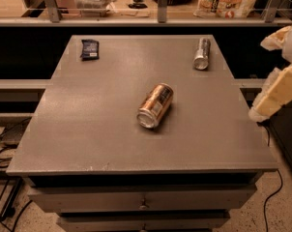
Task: Move redbull can near rxbar blueberry
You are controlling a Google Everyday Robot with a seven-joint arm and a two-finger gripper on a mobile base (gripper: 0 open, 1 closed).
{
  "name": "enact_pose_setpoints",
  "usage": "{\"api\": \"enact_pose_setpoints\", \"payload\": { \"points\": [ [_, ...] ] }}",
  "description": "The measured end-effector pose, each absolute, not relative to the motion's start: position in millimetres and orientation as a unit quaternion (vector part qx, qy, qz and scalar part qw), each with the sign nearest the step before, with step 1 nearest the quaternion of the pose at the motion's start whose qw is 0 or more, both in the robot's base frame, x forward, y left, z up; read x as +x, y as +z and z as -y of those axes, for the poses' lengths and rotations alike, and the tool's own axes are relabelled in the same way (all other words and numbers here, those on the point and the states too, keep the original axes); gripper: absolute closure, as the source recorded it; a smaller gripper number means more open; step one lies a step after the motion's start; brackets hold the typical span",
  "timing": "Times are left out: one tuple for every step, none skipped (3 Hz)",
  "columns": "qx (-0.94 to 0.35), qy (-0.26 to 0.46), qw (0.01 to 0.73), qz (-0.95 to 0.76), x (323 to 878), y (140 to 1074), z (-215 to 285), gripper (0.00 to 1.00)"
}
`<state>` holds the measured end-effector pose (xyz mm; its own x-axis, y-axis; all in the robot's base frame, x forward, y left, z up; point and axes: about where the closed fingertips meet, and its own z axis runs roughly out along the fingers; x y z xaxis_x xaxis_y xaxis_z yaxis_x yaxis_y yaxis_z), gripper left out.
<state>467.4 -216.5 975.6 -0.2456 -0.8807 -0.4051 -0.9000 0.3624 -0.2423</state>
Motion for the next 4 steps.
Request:
{"api": "enact_pose_setpoints", "payload": {
  "points": [
    [-0.532, 0.044, 0.307, -0.787, 500.8, 975.5, 211.2, 0.0],
    [-0.534, 0.047, 0.305, -0.787, 502.7, 971.9, 208.6, 0.0],
    [-0.511, 0.069, 0.327, -0.792, 526.0, 959.2, 196.3, 0.0],
    [-0.462, 0.11, 0.371, -0.798, 562.8, 940.5, 178.5, 0.0]
  ]
}}
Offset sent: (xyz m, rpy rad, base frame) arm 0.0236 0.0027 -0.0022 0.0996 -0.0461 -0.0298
